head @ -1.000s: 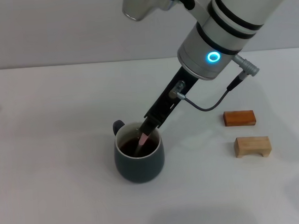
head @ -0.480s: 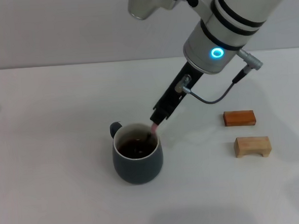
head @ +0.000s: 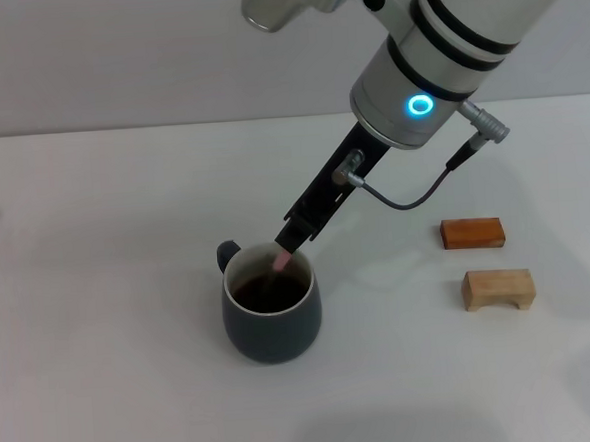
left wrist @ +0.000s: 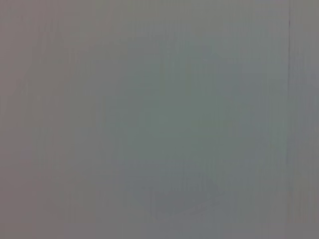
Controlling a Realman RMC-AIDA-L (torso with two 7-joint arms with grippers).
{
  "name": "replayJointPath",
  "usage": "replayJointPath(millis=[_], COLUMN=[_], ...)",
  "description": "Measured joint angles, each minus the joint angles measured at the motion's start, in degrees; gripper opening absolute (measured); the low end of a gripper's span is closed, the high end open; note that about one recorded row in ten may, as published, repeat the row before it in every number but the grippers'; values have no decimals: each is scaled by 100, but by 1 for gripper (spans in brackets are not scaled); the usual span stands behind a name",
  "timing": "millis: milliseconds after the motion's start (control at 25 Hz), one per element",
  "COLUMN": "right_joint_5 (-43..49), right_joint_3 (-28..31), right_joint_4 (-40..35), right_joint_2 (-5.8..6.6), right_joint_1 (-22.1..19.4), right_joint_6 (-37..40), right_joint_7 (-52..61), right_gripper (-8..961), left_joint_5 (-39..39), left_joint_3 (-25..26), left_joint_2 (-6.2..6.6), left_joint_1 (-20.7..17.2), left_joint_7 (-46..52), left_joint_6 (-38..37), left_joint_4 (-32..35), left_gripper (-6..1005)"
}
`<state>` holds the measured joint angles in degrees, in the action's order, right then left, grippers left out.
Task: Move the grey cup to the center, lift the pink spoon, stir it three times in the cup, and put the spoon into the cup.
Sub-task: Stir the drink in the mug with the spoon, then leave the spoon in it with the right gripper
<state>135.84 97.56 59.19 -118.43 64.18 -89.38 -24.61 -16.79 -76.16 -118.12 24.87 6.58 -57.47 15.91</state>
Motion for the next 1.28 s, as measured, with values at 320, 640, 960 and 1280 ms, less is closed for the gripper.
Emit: replayJointPath(millis=[320,640,960,1280], right_joint_5=[108,241,292,312], right_joint_3=[-1,-24,-165,-168], right_joint_4=[5,0,-2,2], right_joint_2=[-2,-11,-23,-22], right_joint_1=[-3,23,38,50], right_joint_6=[15,18,87,120], right_joint_7=[-1,-18,-12,-24], right_gripper=[163,184,204,226], left_joint_5=[0,0,0,1], left_joint_3=[4,15,14,14], left_joint_2=[9,9,9,9], left_joint_1=[0,2,18,30], left_joint_7=[2,2,2,2], left_joint_6=[0,0,0,0], left_joint_4=[10,20,17,9], left_gripper=[-2,-2,-2,-2])
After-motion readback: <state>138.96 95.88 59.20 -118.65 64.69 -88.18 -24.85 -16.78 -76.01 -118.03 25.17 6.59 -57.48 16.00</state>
